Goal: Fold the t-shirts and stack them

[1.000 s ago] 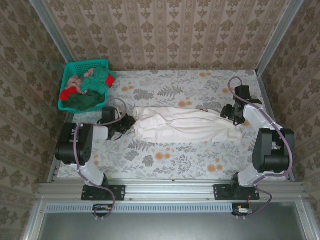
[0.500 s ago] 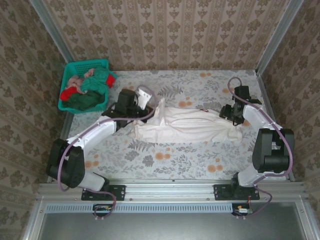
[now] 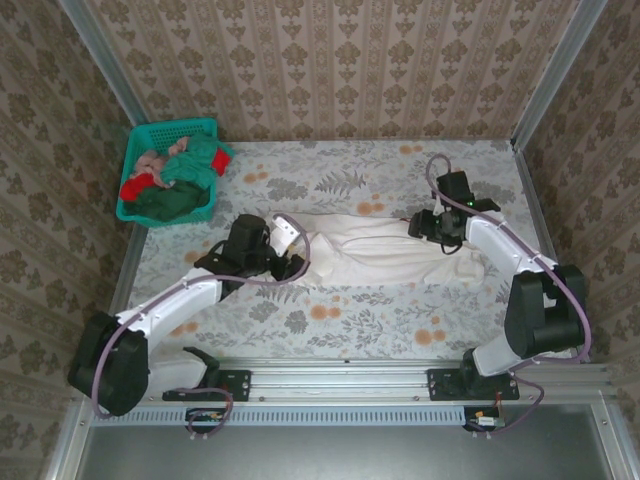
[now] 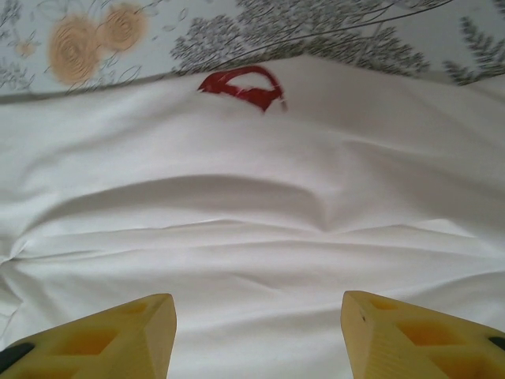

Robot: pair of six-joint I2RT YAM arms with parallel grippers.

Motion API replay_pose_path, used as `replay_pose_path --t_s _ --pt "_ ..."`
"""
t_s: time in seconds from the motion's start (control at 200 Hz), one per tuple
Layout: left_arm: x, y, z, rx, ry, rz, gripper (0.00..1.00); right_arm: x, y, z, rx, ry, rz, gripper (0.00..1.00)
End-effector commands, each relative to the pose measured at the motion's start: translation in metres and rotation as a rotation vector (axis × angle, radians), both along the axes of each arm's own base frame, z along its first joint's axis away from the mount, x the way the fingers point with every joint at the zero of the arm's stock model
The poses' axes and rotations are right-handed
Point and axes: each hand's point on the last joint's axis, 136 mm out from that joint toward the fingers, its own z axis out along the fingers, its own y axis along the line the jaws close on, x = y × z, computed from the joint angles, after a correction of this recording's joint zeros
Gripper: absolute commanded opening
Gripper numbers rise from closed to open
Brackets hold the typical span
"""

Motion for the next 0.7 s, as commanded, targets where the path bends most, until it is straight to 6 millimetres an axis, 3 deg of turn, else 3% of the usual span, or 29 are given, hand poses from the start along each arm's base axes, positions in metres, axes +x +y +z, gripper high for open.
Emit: replay_pose_path --t_s 0.0,0.165,0.235,0.36,0.58,0.695 --pt "0.025 0.002 0.011 -0.016 -0.002 0.106 0.67 0.005 0.013 0.008 0.007 -0.03 -0.005 0.59" --pt "0.044 -0.038 -0.014 -0.052 0.137 0.086 0.56 0.008 0.036 -0.017 -0.038 0.024 0.038 0.58" --pt "0.051 -0.053 -0.028 -0.05 0.19 0.082 0.56 0.008 0.032 -0.028 -0.064 0.049 0.027 0.58" --pt "0.037 -0.08 -0.06 0.023 0.274 -0.008 0.53 0.007 0.012 -0.043 -0.156 0.102 -0.007 0.58" --pt "-0.002 -0.076 -0.102 0.026 0.43 -0.039 0.5 0.003 -0.015 -0.072 -0.174 0.203 -0.06 0.59" --pt "-0.008 -0.064 -0.122 0.054 0.508 -0.001 0.5 0.008 -0.015 -0.055 -0.175 0.168 -0.049 0.6"
